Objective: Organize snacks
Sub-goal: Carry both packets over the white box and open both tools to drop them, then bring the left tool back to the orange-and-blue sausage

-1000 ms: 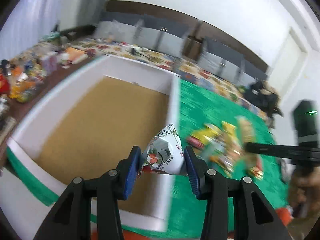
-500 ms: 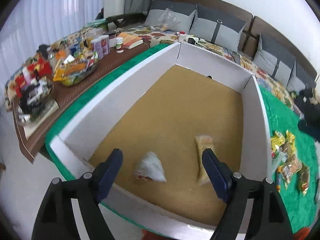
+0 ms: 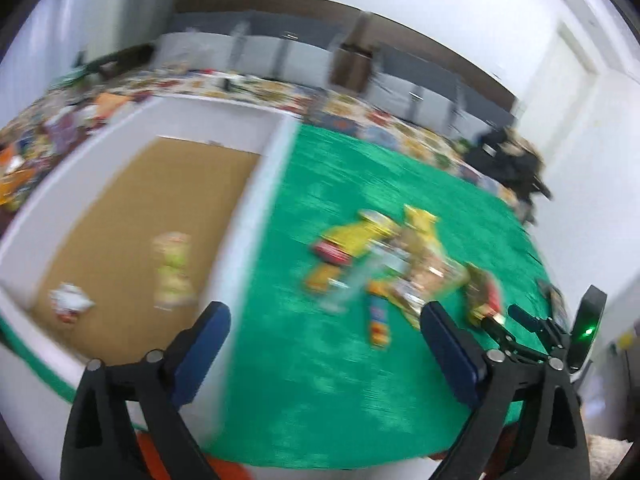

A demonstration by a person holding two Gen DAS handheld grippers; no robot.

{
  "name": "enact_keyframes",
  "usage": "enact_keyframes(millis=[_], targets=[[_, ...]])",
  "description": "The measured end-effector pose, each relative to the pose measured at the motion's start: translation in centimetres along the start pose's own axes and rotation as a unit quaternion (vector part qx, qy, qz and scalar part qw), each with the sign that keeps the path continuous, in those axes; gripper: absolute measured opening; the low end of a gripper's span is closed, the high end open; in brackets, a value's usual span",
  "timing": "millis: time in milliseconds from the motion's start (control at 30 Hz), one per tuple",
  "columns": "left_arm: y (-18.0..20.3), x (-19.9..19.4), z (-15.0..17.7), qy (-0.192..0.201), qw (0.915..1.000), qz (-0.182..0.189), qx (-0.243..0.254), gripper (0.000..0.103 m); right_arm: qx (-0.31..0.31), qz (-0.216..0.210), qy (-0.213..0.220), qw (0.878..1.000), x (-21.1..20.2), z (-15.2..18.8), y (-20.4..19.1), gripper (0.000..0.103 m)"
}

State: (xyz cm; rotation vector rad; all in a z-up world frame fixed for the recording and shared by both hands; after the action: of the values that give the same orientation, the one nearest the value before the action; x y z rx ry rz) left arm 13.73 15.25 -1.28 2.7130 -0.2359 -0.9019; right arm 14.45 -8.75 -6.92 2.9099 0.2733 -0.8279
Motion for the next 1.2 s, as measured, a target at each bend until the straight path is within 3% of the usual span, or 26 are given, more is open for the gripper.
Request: enact_keyframes(millis=[167,233,333,700,1033,1100,1200], targets=[[5.2,5.6,5.8,-0.035,0.9989,-0.009,0.03,0.097,0.059,0.113,0.015,0.992,-2.6,4.4,10.4,0.071],[5.6,6.9,7.9,-0.038,0.9986,-0.019,0.031,0.097,0.085,0.131,0.01,0.988,-3.0,6.2,12.9,0.071],[4.5,8.2,10.4,-0.04,0.9978,-0.042,0.03,0.097,0.101,0.125,-0.01,0.987,-2.7,7.7,14.7,0.071],[3.2,10.1,13.6,-0.067,0.9945,-0.071,0.038,0.097,0.114,0.086,-0.062,0.988,-0.1,10.5,14.8,0.071],[3.3,10.8,14.1,-0.07,0.9898,-0.091,0.084,0.103,0.093,0.082,-0.057,0.991,0.0,10.9,13.8,0.085],[3.5,10.9,14.4,-0.071,0.9863,-0.101,0.108,0.103,0.092,0.081,-0.057,0.991,0.2,10.8,13.7,0.087],[3.4,10.9,14.4,-0.069,0.9868,-0.101,0.106,0.103,0.091,0.081,-0.055,0.991,0.2,10.8,13.7,0.087]])
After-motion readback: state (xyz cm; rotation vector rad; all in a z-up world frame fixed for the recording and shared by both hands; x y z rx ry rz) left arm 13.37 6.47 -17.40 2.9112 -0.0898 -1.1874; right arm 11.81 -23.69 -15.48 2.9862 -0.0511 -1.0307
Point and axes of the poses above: each gripper's, at about its wrist camera, not at the fingertips, and x roughly the way its jaws point, y to its right, z to its underside, the point moved 10 cm from there along x, roughly the way its jaws point, and after that the axes turned 12 degrees about y, right-handed, at the moved point
